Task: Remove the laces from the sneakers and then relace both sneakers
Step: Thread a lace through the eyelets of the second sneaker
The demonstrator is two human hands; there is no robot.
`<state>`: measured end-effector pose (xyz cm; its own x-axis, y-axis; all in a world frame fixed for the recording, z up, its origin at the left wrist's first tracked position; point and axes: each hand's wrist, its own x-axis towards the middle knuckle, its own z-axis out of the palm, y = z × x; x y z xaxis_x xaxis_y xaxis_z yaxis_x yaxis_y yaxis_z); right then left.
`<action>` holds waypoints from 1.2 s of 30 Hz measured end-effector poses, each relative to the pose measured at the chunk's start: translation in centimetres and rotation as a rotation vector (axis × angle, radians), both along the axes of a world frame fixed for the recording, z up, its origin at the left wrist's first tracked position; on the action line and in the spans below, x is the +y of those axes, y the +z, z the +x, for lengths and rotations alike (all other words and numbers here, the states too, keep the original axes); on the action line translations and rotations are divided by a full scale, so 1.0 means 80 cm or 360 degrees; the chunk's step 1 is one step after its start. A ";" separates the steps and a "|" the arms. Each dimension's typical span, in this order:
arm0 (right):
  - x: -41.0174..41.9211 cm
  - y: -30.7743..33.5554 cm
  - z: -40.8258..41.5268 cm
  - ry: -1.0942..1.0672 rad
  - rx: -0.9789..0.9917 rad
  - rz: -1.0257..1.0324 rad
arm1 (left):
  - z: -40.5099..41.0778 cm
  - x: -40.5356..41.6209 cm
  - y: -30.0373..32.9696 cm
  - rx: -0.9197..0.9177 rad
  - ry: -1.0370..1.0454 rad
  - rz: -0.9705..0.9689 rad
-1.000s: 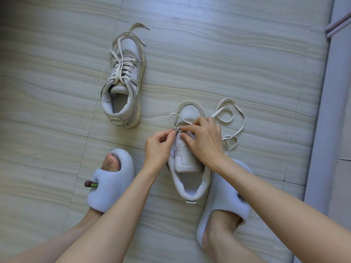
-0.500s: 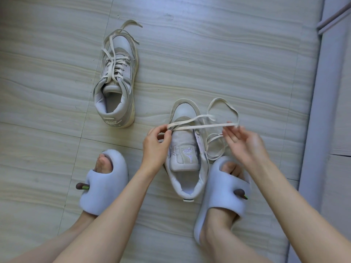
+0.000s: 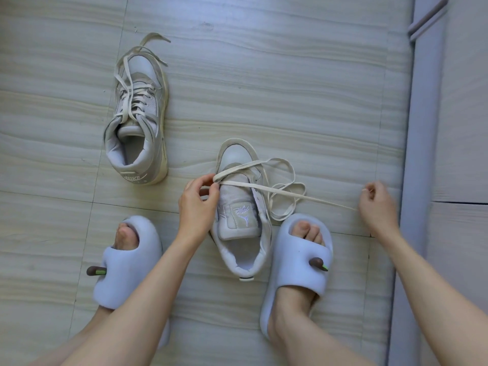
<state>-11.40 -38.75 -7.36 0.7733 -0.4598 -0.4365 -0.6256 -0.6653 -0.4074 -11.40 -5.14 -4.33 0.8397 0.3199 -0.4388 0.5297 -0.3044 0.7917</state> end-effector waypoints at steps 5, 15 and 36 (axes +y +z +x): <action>0.037 0.015 0.004 0.0576 0.0147 -0.0264 | 0.001 -0.003 -0.003 -0.0006 0.0057 -0.0028; 0.205 0.049 0.053 0.1272 -0.0147 0.0141 | 0.001 -0.007 -0.002 -0.0017 0.0059 0.0000; 0.067 0.012 0.010 0.0598 0.0357 0.0043 | -0.001 -0.019 0.007 -0.0002 0.0110 0.0148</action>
